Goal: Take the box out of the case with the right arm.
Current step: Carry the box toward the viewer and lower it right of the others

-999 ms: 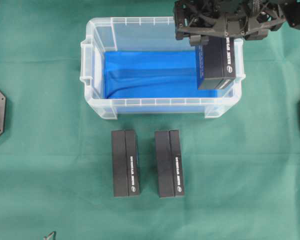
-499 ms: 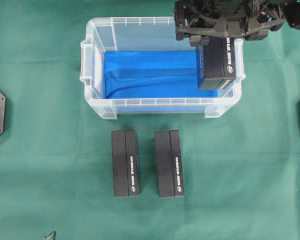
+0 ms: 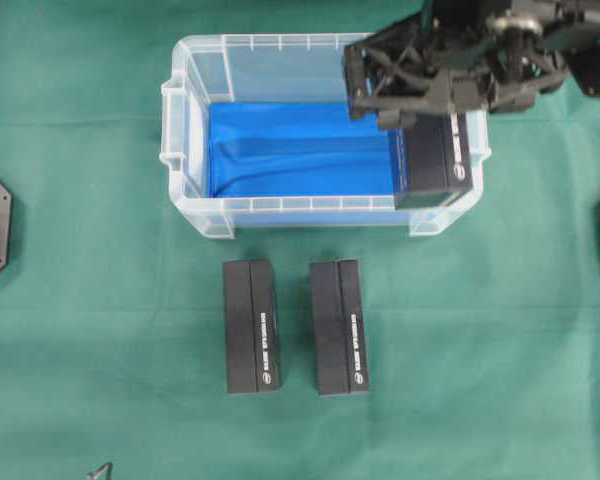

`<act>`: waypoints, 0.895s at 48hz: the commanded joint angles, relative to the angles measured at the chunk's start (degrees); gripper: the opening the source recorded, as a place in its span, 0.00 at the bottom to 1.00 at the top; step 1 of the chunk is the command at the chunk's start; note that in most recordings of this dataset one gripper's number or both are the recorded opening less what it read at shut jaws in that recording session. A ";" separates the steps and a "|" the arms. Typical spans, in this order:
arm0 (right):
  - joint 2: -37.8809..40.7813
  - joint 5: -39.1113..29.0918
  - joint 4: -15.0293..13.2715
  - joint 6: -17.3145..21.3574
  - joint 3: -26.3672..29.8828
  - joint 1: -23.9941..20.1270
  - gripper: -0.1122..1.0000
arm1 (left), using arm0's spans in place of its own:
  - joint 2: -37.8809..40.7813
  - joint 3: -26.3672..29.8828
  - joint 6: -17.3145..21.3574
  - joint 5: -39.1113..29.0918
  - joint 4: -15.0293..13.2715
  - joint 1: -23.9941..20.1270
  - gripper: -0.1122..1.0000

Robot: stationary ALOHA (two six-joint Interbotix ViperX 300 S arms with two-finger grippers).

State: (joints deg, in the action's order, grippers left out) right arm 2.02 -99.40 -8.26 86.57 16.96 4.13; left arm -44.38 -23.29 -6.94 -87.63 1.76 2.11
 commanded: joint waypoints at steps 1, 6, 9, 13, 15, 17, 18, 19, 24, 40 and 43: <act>-2.02 -0.79 -0.26 1.05 1.58 -2.02 0.68 | 0.18 0.62 0.00 0.18 0.18 -0.09 0.10; -2.11 -1.41 -0.26 3.16 1.58 -4.66 0.68 | 0.26 0.70 0.00 0.18 0.18 -0.09 0.10; -2.11 -1.67 -0.26 4.57 1.58 -6.24 0.68 | 0.35 0.70 0.09 0.18 0.09 -0.09 0.10; -2.11 -1.85 -0.26 6.94 1.58 -8.44 0.68 | 0.44 0.70 0.09 0.18 0.18 -0.09 0.10; -2.11 -1.85 -0.26 8.09 1.58 -9.67 0.68 | 0.53 0.62 0.09 0.18 0.09 -0.18 0.10; -2.02 -2.20 -0.26 9.49 1.58 -11.34 0.68 | 0.53 0.70 0.09 0.18 0.18 -0.09 0.10; -2.02 -2.37 -0.26 10.11 1.49 -11.95 0.68 | 0.44 0.70 0.00 0.18 0.09 -0.09 0.10; -2.02 -2.64 -0.26 10.72 1.58 -12.66 0.68 | 0.53 0.70 0.00 0.26 0.09 -0.09 0.10; -1.85 -3.60 -0.26 13.89 1.49 -16.00 0.68 | 0.53 0.70 0.00 0.18 0.18 -0.09 0.10; -0.97 -3.87 0.09 24.26 2.11 -25.05 0.68 | 0.53 0.70 0.09 0.18 0.18 -0.09 0.10; -0.70 -3.87 0.09 24.52 2.11 -25.31 0.68 | 0.53 0.70 0.09 0.26 0.09 -0.09 0.10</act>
State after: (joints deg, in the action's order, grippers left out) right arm 2.02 -103.10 -8.09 110.92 17.49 -20.92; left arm -44.12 -23.20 -6.94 -87.54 1.85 2.11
